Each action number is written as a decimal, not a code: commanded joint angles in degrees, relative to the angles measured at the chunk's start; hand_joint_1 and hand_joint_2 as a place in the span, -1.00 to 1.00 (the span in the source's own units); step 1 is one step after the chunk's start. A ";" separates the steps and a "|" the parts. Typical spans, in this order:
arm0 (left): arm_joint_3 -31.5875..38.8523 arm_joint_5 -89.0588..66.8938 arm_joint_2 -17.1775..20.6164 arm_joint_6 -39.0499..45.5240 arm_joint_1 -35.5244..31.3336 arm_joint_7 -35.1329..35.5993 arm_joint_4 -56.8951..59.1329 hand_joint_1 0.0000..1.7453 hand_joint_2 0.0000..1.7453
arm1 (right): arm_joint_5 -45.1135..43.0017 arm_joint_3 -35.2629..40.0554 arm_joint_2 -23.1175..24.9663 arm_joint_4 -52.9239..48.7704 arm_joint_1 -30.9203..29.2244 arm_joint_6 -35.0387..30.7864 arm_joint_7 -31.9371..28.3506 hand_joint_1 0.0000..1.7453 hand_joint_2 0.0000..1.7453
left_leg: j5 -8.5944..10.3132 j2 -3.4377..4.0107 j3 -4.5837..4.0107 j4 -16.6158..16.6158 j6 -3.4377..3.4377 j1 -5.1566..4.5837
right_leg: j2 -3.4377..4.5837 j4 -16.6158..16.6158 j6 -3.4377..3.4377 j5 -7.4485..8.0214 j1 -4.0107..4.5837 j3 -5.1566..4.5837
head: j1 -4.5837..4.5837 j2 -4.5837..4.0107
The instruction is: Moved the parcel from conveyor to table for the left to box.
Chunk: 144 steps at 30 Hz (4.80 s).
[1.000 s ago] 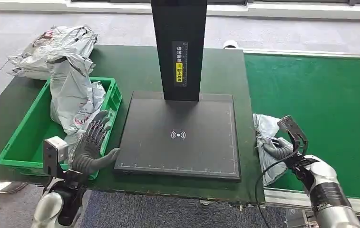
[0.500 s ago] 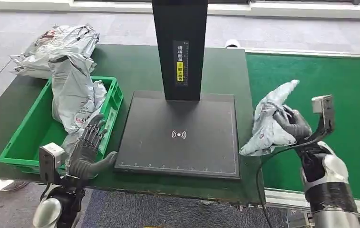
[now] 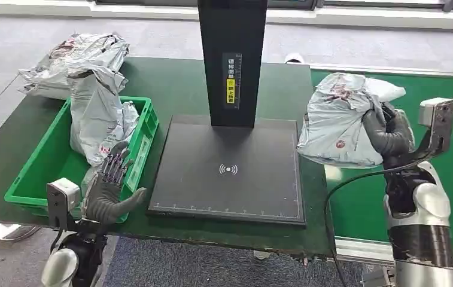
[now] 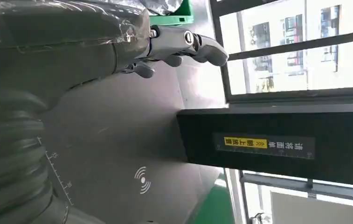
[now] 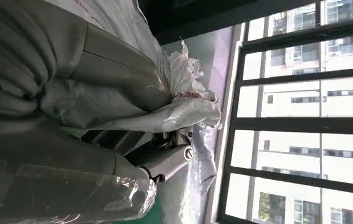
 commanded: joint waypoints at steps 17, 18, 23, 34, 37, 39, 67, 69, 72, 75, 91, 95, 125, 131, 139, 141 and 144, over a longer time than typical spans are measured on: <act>-4.72 1.86 0.60 -2.52 -7.73 2.71 6.58 -1.00 1.00 | 0.52 18.87 12.74 34.97 -18.17 3.12 0.55 1.00 1.00 | 0.03 0.41 0.53 -0.16 -0.02 0.05 | 0.35 -0.17 -0.10 0.15 0.10 0.37 | 0.00 0.02; -4.93 1.86 0.62 -2.56 -7.92 2.79 6.79 -1.00 1.00 | 0.76 19.99 13.64 35.37 -17.58 3.29 1.15 1.00 1.00 | 0.05 0.31 0.42 -0.08 -0.03 0.05 | 0.28 -0.10 -0.09 0.11 0.11 0.29 | -0.02 0.02; -5.91 2.07 1.11 -2.88 -9.31 3.07 8.43 -1.00 1.00 | -4.17 27.20 16.57 34.39 -10.79 8.36 6.65 1.00 1.00 | 0.09 0.08 0.43 -0.12 -0.08 0.10 | 0.08 -0.15 -0.09 0.06 0.29 0.40 | 0.00 0.00; -6.25 2.36 1.12 -2.79 -9.89 3.32 9.04 -1.00 1.00 | -8.65 35.95 16.36 32.94 -9.53 9.60 9.89 -1.00 1.00 | 0.09 -0.08 0.37 -0.08 -0.08 0.10 | -0.10 -0.13 -0.10 -0.01 0.28 0.39 | -0.02 0.02; -6.47 2.32 1.14 -2.82 -10.00 3.33 9.32 -1.00 1.00 | -10.01 36.34 16.20 32.92 -9.65 10.64 10.21 -1.00 1.00 | 0.09 -0.06 0.34 -0.08 -0.09 0.05 | -0.07 -0.09 -0.11 0.00 0.21 0.33 | 0.00 0.02; -6.65 2.34 1.05 -2.79 -10.13 3.29 9.48 -1.00 1.00 | -11.56 37.55 15.76 32.10 -9.91 12.54 9.34 -1.00 1.00 | 0.09 -0.07 0.45 -0.11 -0.08 0.11 | -0.11 -0.20 -0.11 0.01 0.28 0.49 | 0.00 0.00; 1.22 -0.61 -0.52 0.10 2.60 0.24 -1.03 -1.00 1.00 | 16.19 19.49 1.56 -24.39 8.93 9.17 1.29 -1.00 1.00 | -0.12 -0.36 0.39 -0.02 -0.01 0.09 | -0.37 -0.23 -0.04 -0.19 0.29 0.54 | 0.00 0.02; 1.12 -0.73 -0.59 0.17 2.43 0.30 -0.96 -1.00 1.00 | 16.52 19.58 1.79 -23.85 8.85 9.35 0.96 -1.00 1.00 | -0.12 -0.17 0.22 0.05 0.01 0.04 | -0.18 -0.11 -0.06 -0.14 0.24 0.29 | 0.00 0.00; 1.30 -1.12 -1.38 0.47 2.24 0.70 -0.92 -1.00 1.00 | 17.95 16.98 2.98 -23.12 10.67 7.26 2.00 -1.00 1.00 | -0.18 -0.06 0.42 -0.04 -0.01 0.05 | -0.10 -0.20 -0.07 -0.13 0.25 0.47 | 0.00 0.02; 0.57 -5.24 -1.63 1.81 2.48 1.24 -1.54 -1.00 1.00 | 16.34 12.86 4.41 -24.87 14.83 4.17 -2.60 -1.00 1.00 | -0.14 -0.27 0.41 -0.04 -0.01 0.08 | -0.31 -0.23 -0.07 -0.15 0.28 0.51 | 0.00 0.02; -21.20 -54.64 4.39 9.29 -14.82 1.84 9.99 -1.00 1.00 | 13.29 8.52 10.25 -37.72 28.20 -4.72 -12.29 -1.00 1.00 | -0.16 -0.41 0.32 0.01 -0.03 0.04 | -0.44 -0.14 -0.09 -0.22 0.23 0.41 | 0.00 0.02; -21.69 -54.66 4.85 8.24 -15.95 1.63 11.09 -1.00 1.00 | 12.98 8.59 10.34 -37.78 28.00 -4.20 -12.28 -1.00 1.00 | -0.13 -0.31 0.50 -0.08 0.00 0.04 | -0.37 -0.25 -0.10 -0.15 0.24 0.61 | 0.00 0.02; -35.76 -46.98 8.73 2.21 -38.05 2.92 42.55 1.00 1.00 | 13.71 10.34 9.38 -39.25 30.57 -4.23 -10.69 -1.00 1.00 | -0.14 -0.03 0.60 -0.03 -0.02 0.04 | -0.09 -0.19 -0.10 -0.08 0.24 0.60 | 0.00 0.00; -35.97 -47.15 9.02 2.38 -37.53 2.73 41.89 1.00 1.00 | 13.70 10.42 9.18 -39.51 30.80 -4.49 -10.74 -1.00 1.00 | -0.16 -0.03 0.59 -0.01 -0.02 0.08 | -0.09 -0.21 -0.10 -0.08 0.27 0.61 | 0.00 0.00; -36.47 -45.77 11.81 0.64 -34.08 1.72 39.89 1.00 1.00 | 14.12 10.68 8.82 -40.00 31.56 -5.74 -10.60 -1.00 1.00 | -0.18 0.09 0.64 -0.05 -0.02 0.07 | 0.03 -0.23 -0.10 -0.07 0.26 0.62 | 0.00 0.00; -36.32 -45.75 12.33 1.04 -33.42 1.65 39.97 1.00 1.00 | 13.97 10.47 8.62 -39.83 31.67 -5.79 -10.64 -1.00 1.00 | -0.18 0.08 0.64 -0.05 -0.02 0.05 | 0.02 -0.23 -0.09 -0.08 0.25 0.63 | 0.00 0.00; -36.24 -45.83 12.60 1.28 -33.12 1.69 39.84 1.00 1.00 | 13.76 10.46 8.51 -39.48 31.49 -5.80 -10.72 -1.00 1.00 | -0.18 0.11 0.72 -0.10 -0.02 0.07 | 0.05 -0.28 -0.10 -0.07 0.27 0.69 | 0.00 0.02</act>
